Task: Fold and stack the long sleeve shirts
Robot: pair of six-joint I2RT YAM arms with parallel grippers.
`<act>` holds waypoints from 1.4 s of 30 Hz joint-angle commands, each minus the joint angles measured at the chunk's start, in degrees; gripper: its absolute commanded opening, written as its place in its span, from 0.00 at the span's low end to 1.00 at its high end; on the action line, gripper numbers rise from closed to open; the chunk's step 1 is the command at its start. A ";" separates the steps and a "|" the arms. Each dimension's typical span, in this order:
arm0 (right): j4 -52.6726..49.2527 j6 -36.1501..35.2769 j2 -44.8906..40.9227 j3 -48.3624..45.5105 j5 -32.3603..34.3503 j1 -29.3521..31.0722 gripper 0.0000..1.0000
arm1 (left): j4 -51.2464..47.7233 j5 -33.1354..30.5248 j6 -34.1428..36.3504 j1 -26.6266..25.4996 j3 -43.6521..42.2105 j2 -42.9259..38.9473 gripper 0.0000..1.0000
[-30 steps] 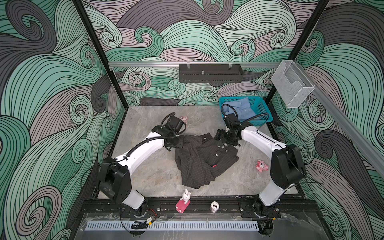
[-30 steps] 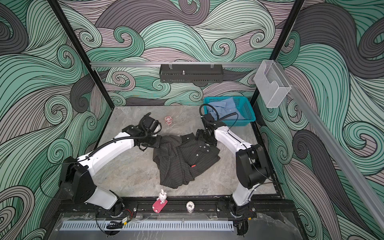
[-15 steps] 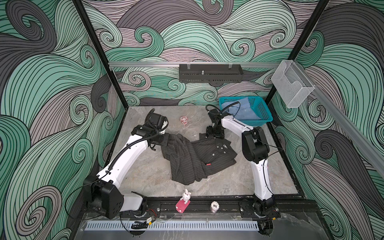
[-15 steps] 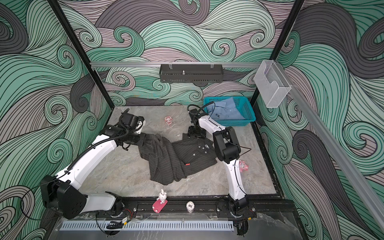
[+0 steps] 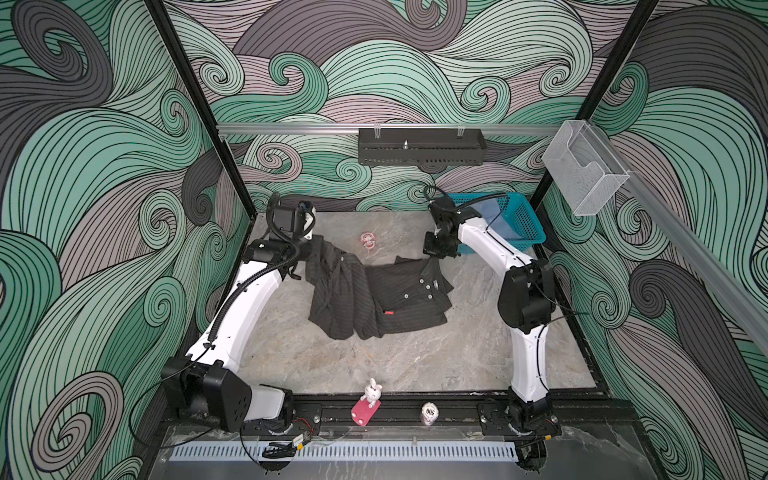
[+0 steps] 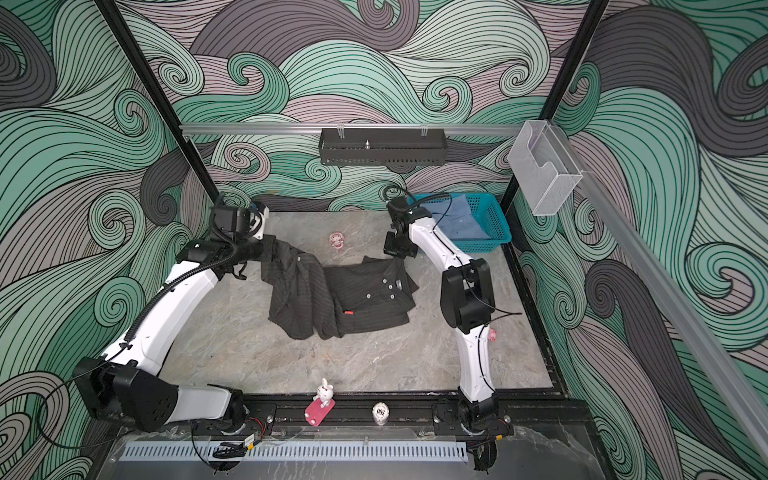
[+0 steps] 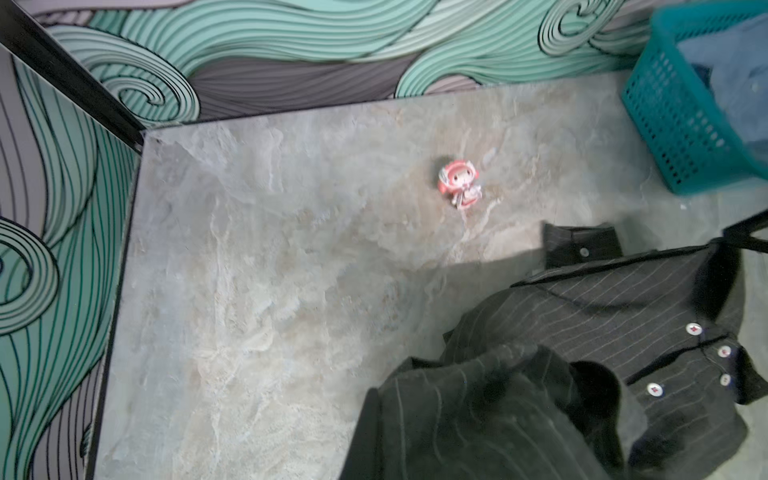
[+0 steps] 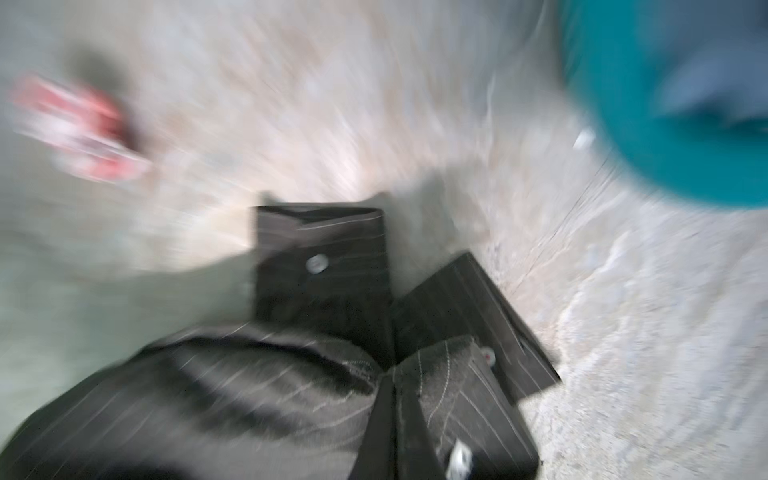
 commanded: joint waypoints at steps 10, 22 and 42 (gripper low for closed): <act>-1.60 -7.08 -22.87 -5.43 5.20 -3.76 0.00 | 12.70 6.79 7.00 5.89 -3.12 -6.09 0.00; 5.78 -3.36 -39.99 -48.87 4.18 -5.19 0.00 | 2.82 1.98 -4.38 6.62 -24.20 -16.50 0.72; 4.81 0.70 -48.00 -57.43 7.81 -5.54 0.00 | -4.98 18.40 -44.31 16.01 -20.85 -0.16 0.77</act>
